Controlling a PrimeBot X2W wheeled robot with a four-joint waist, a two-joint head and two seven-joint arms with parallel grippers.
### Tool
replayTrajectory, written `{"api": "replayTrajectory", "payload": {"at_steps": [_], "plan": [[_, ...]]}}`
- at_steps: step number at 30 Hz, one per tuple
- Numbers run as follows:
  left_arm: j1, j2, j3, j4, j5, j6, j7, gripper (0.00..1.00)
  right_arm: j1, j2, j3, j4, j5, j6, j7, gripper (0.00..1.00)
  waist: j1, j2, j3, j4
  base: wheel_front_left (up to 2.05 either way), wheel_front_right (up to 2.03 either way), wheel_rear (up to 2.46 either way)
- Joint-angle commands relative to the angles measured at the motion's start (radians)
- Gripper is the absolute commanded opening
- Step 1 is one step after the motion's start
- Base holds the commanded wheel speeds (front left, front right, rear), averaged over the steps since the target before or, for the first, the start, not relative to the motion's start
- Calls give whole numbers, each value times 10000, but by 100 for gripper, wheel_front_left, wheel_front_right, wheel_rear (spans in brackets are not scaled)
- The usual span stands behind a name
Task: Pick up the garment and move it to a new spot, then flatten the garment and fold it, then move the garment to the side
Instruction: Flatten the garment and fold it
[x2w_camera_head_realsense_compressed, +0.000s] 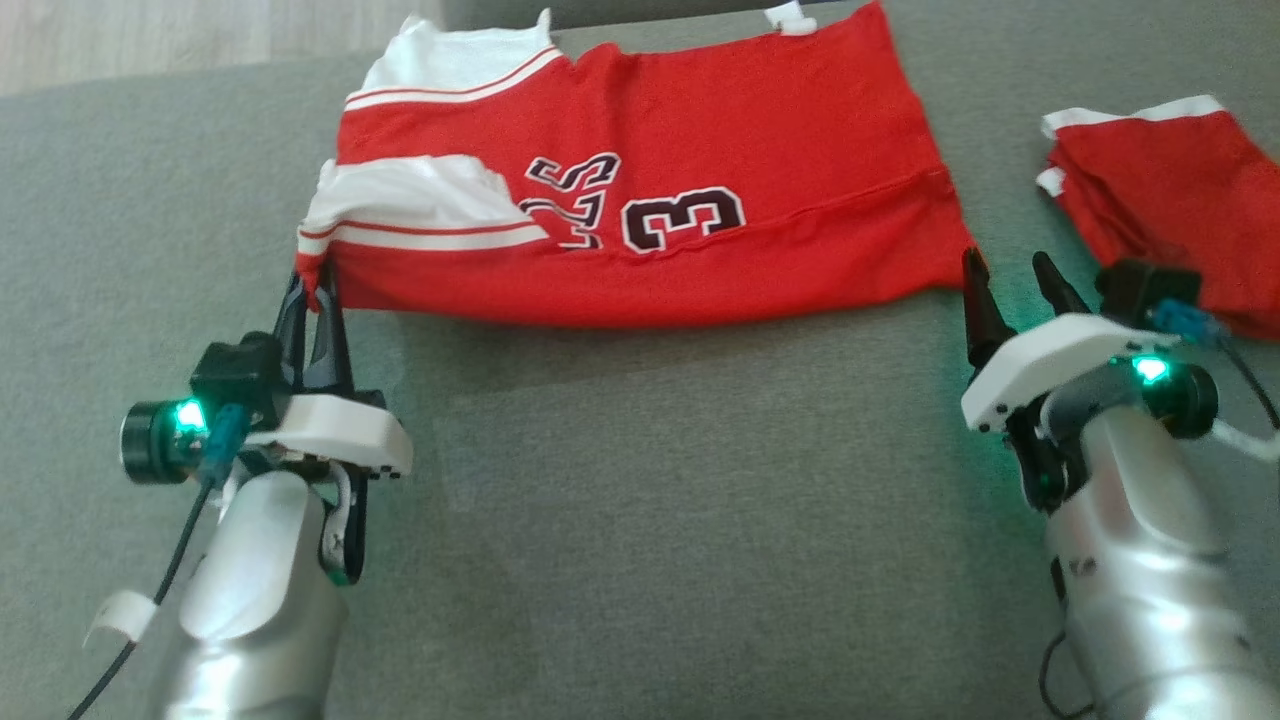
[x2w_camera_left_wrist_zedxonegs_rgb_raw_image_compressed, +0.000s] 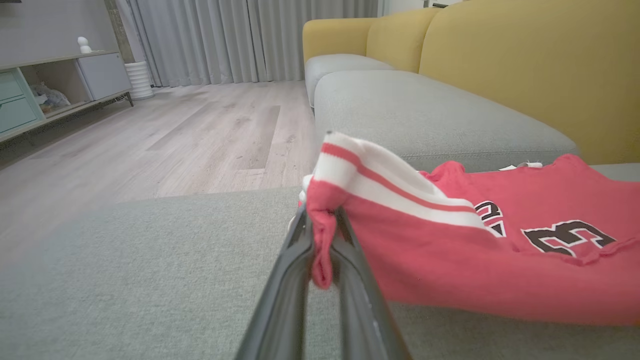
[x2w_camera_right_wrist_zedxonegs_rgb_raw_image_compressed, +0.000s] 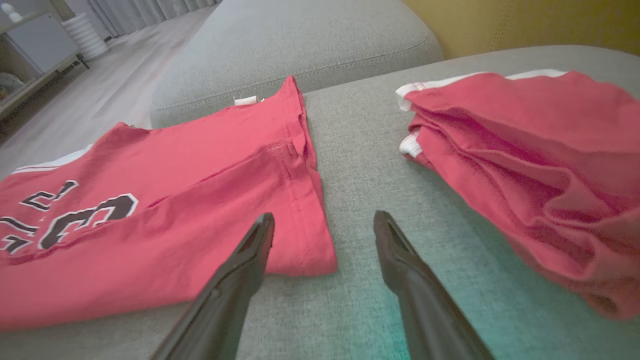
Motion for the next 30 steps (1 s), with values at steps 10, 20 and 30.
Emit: {"api": "replayTrajectory", "payload": {"at_steps": [10, 20, 30], "plan": [[-292, 83, -132, -526, 238, -161, -162, 0, -1877, 53, -852, 2871, -1420, -9, 23, 100, -1, -1, 307, 605, 0, 0, 0], [-88, 154, -221, -243, 219, -129, -170, 0, -2177, 53, -1584, 3617, -3253, -9, -427, 0, -1, -1, -46, 523, 0, 0, 0], [556, 306, -217, 184, 57, -139, -172, 0, -1489, 53, -1796, 3159, -4311, -9, -888, 0, -1, -1, -1004, 272, 0, 0, 0]]}}
